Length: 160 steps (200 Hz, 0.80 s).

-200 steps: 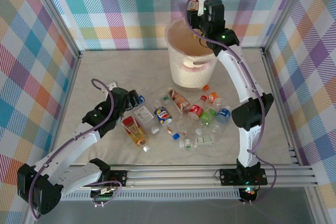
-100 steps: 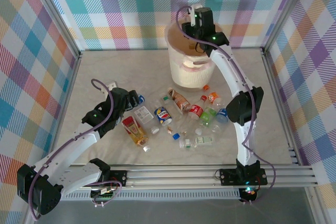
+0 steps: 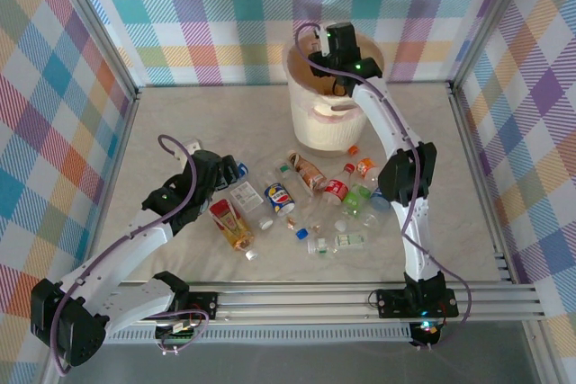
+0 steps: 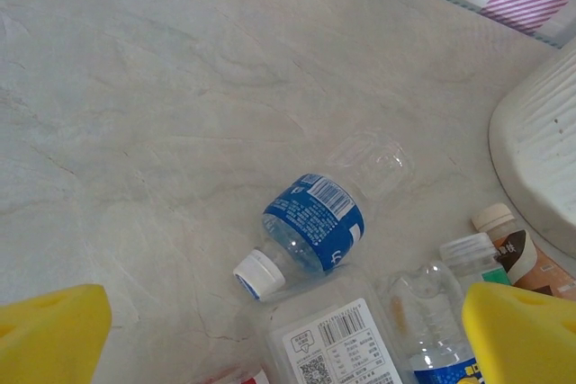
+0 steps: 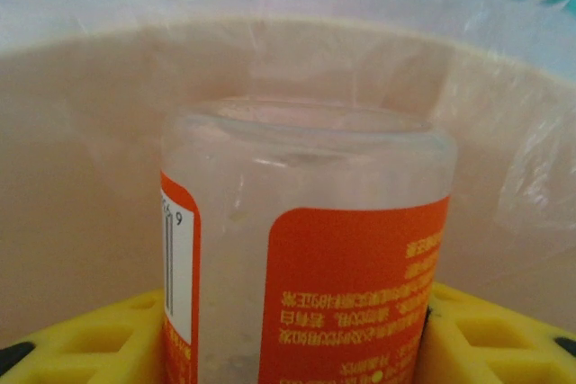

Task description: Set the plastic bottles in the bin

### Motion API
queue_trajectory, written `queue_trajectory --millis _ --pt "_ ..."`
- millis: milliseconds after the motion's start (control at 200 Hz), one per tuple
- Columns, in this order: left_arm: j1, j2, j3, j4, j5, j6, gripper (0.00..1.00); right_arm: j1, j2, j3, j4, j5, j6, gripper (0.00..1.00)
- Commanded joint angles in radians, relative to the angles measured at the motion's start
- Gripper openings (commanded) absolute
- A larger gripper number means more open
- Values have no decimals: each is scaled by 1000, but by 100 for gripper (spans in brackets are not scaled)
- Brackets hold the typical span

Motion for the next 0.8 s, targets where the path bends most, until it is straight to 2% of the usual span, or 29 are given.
queue_trajectory --millis 0,560,665,795 --pt "11 2 9 -27 -25 -16 100 -12 11 35 -25 -41 -4 50" --pt "11 16 16 -31 -23 -28 100 -36 97 34 -100 -72 -19 58" --pt "11 21 18 -31 -25 -30 100 -40 108 31 -103 -74 -15 64" --pt "11 17 20 -36 -30 -30 100 -46 119 31 -107 -82 -5 76"
